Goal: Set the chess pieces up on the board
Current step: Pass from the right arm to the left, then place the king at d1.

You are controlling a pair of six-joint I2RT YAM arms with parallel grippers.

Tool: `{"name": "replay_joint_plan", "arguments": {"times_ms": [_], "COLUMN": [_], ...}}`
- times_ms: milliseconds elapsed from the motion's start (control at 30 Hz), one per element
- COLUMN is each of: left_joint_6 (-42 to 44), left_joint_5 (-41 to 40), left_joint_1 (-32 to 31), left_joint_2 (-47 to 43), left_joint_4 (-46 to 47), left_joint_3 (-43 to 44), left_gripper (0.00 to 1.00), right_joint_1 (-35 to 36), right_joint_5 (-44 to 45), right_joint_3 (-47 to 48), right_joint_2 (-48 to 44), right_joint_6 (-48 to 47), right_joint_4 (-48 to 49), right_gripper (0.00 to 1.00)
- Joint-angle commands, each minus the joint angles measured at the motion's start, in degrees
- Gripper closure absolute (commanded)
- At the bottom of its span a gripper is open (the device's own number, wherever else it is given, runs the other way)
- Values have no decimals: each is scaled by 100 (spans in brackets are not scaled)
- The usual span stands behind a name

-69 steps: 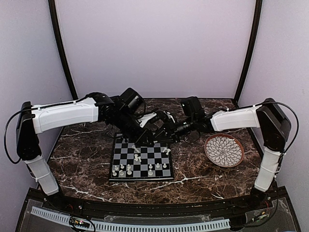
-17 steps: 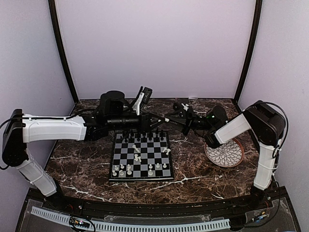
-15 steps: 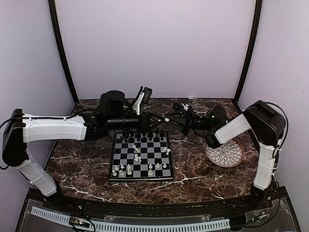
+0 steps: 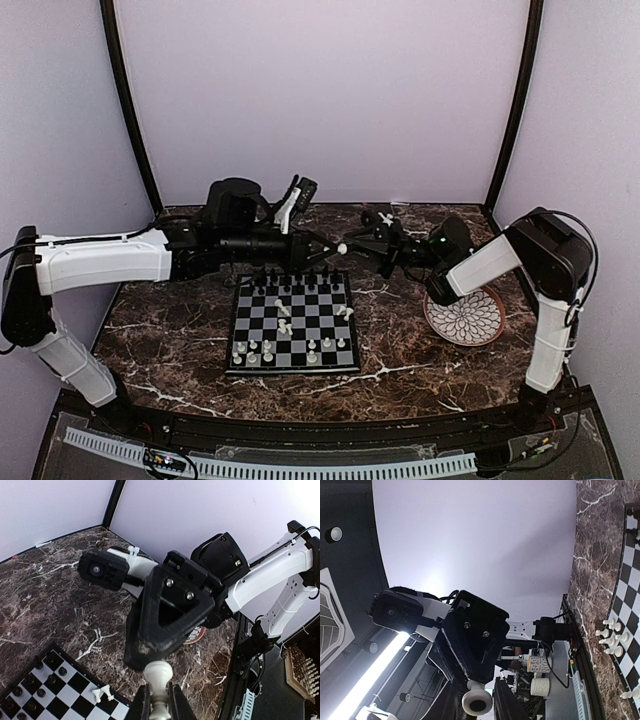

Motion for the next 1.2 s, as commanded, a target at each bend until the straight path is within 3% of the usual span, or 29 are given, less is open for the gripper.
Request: {"name": "replay_joint_plan", "arguments": {"times_ms": [0, 233, 300, 367, 467, 533, 733, 1000, 1167], "left_joint_6": [376, 508, 520, 550, 578, 630, 750, 801, 769], "left_joint_5": [-158, -556, -636, -680, -755, -786, -1044, -1052, -1123], "left_joint_1": [-23, -31, -27, -24, -26, -28, -28, -105, -333], "left_joint_2": [-711, -1269, -1235, -1125, -906, -679, 26, 801, 1051], "left_joint_4": [-1108, -2472, -2973, -3516, -4188, -4857, -6049, -6793, -6900], "left_joint_3": [262, 348, 503, 730, 1130, 1398, 2138, 2541, 2446], "left_gripper": [100, 100, 100, 100, 100, 100, 100, 100, 100], "right_joint_1": [-258, -514, -553, -559, -542, -539, -491, -291, 193], "right_joint_5": [-109, -98, 41, 409, 1776, 2698, 4057, 4188, 4652], "right_joint_3": [120, 304, 423, 785, 1711, 1980, 1475, 664, 564], "right_joint_2": [-360, -968, -1237, -1512, -1706, -1792, -2329, -2666, -2708], "right_joint_6": [-753, -2611, -3539, -5038, -7497, -8174, -8530, -8234, -8093], "right_joint_4": [-346, -2620, -3775, -5882, -9670, -10727, -11441, -11324, -11417], "right_gripper": [68, 56, 56, 56, 56, 57, 57, 57, 57]}}
